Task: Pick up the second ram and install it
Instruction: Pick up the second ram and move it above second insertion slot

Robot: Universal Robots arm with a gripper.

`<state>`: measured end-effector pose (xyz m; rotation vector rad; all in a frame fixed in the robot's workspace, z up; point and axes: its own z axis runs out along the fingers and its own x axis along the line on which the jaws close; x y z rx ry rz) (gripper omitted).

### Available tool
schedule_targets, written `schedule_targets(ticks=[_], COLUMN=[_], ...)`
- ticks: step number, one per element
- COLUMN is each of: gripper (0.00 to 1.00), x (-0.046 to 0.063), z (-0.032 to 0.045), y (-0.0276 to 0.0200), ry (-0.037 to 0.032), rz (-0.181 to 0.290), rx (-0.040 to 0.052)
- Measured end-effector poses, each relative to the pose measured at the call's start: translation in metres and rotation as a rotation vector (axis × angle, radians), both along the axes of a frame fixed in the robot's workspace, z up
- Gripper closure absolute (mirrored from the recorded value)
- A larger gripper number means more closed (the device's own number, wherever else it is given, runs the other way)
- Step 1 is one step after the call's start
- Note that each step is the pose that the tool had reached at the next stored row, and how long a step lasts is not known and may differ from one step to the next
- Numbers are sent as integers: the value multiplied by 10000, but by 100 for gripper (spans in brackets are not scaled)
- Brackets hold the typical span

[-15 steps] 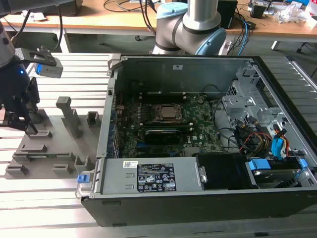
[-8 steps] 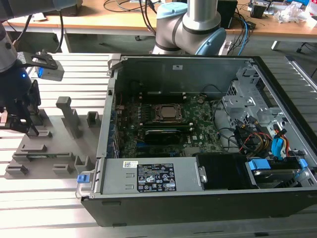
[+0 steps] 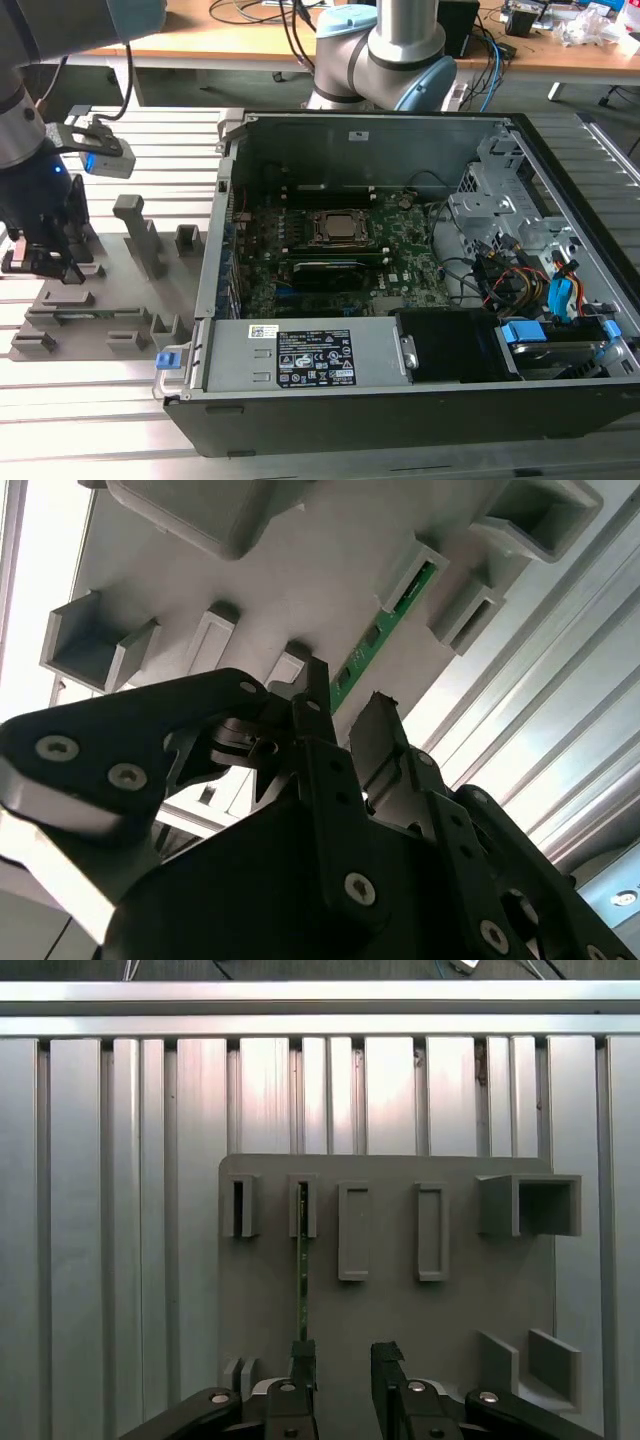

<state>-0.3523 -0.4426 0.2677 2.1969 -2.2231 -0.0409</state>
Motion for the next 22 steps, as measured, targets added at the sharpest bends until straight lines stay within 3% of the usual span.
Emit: schedule_targets(ticks=[18, 20, 22], gripper=[64, 64, 64], x=[-2, -2, -2], z=[-252, -308, -379], y=[-11, -111, -174], ry=[1, 0, -1], rz=[0, 31, 75], rx=[-1, 1, 4])
